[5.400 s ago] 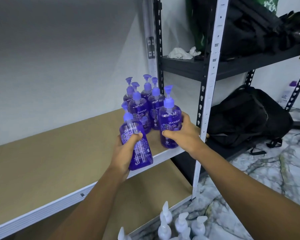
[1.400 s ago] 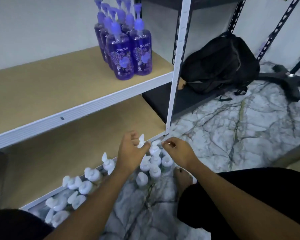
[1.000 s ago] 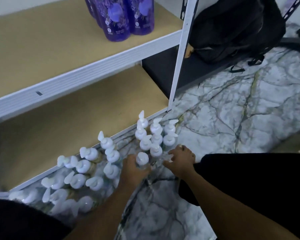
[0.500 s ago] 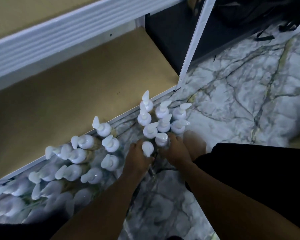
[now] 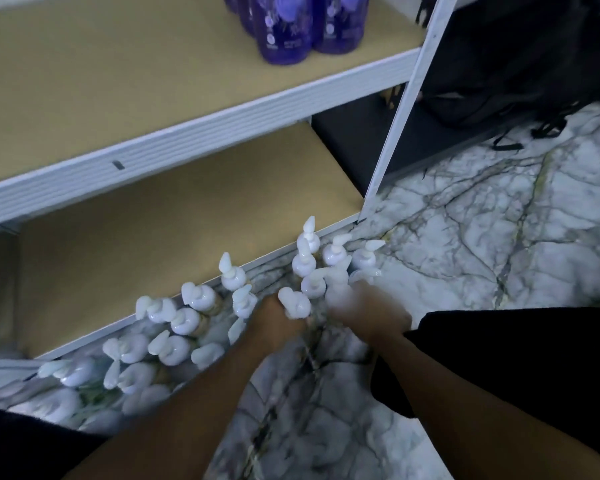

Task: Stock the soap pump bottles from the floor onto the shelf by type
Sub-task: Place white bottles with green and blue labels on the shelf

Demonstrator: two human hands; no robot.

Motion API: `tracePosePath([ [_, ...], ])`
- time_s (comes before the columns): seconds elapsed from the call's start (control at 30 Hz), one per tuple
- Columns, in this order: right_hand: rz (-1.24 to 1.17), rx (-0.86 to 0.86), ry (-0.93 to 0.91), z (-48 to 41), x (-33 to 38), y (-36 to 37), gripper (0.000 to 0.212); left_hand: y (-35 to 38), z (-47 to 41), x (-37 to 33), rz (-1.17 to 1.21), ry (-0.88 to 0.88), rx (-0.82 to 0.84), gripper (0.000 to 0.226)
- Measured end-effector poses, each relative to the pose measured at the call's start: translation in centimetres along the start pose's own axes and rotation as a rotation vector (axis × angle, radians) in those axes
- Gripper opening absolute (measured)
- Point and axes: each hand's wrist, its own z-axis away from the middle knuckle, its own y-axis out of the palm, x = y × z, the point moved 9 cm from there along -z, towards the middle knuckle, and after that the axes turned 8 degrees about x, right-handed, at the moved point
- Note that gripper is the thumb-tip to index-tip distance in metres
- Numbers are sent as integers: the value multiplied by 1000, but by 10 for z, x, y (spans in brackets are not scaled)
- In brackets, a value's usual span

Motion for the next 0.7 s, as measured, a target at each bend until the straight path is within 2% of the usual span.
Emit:
tracePosePath([
  [0.03,-100,42,-45,-1,5,-3,70,-13,7,-12,1,16,8,23],
  [0.1,-214,115,-164,8,34,-21,56,-47,26,-36,8,38,-4,25],
  [0.17,-225,111,-259,29,71,-53,57,-88,51,-55,12,49,-75,35],
  [0.23,-227,114,-362,45,109,-81,51,-130,82,-74,70,96,-168,34],
  [0.3,-262,114,-461,63,147,-107,41,-166,117,-84,191,121,-246,32],
  [0.43,-434,149,-631,107,217,-143,51,-219,184,-96,493,193,-399,38],
  [0.57,-628,259,-743,155,268,-152,42,-247,233,-95,761,221,-485,20],
  [0.63,-700,321,-762,171,283,-145,40,-253,248,-92,854,245,-506,22],
  [0.7,-793,394,-759,179,292,-130,34,-257,258,-88,902,264,-549,35],
])
